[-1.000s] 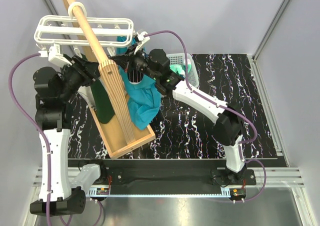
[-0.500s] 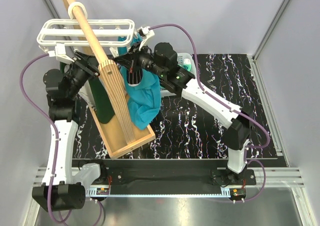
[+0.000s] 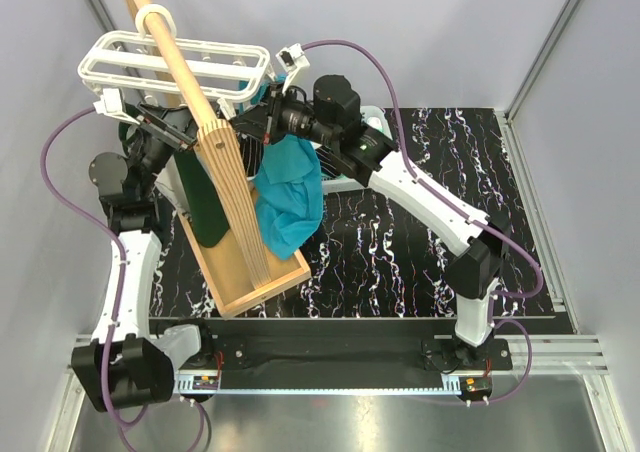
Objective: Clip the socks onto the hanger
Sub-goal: Open the clamp at the hanger.
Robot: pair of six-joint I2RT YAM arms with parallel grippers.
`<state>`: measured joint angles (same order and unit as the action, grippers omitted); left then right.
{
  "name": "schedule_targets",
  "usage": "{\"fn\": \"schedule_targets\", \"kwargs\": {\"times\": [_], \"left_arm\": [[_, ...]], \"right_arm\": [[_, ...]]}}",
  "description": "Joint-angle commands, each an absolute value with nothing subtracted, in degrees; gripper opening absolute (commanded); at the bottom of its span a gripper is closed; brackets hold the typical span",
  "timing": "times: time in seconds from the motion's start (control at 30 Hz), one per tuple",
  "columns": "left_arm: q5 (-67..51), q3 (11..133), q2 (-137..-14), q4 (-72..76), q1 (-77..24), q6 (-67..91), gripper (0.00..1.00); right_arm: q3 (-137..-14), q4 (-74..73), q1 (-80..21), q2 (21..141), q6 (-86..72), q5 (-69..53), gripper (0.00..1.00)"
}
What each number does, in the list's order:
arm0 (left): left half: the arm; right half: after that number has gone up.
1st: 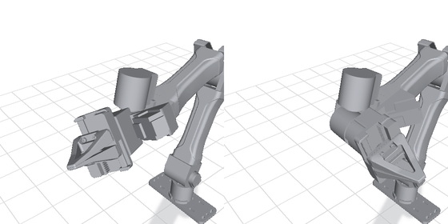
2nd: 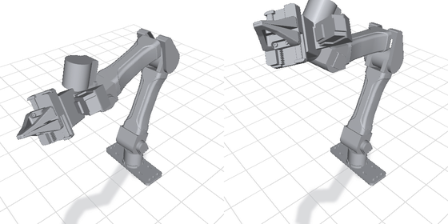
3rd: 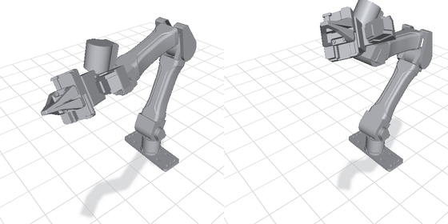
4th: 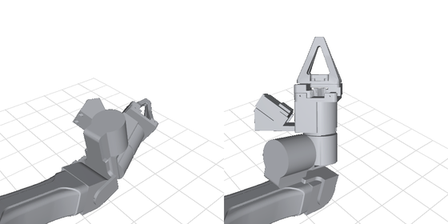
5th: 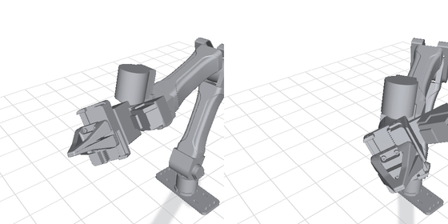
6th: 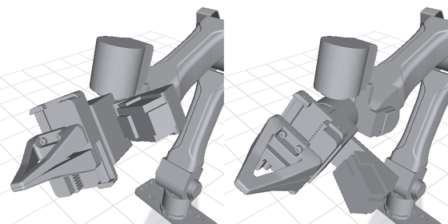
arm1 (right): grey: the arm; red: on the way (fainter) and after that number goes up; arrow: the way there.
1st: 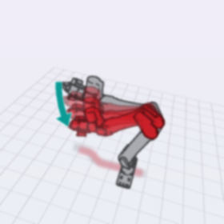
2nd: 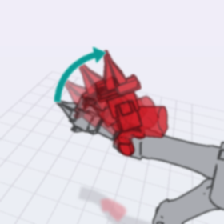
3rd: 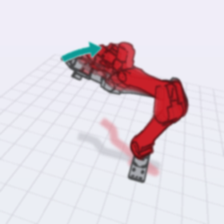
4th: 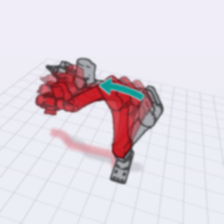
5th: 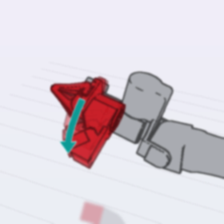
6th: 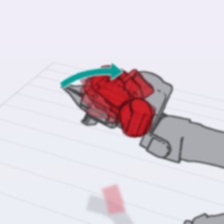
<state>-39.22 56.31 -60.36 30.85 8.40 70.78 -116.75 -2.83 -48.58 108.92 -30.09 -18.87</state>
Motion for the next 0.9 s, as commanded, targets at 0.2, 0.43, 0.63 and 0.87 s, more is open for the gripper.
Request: {"fn": "schedule_targets", "kwargs": {"times": [0.2,0.43,0.63,0.87], "left_arm": [[-44.47,56.69,-60.65,36.65,9.32,76.81,0.75],[-44.03,58.27,-60.56,35.77,8.97,78.57,0.72],[-44.03,60.64,-62.05,34.19,7.03,77.96,0.72],[-44.12,61.52,-62.76,29.47,5.36,76.12,0.69]], "right_arm": [[-120.23,1.84,-43.42,110.65,-44.72,-30.58,0.00],[-121.11,4.22,-42.28,112.76,-53.69,-37.43,0.00],[-121.64,4.04,-42.19,113.29,-55.19,-38.23,0.00],[-120.85,6.67,-42.19,113.38,-57.56,-38.67,0.00]]}}
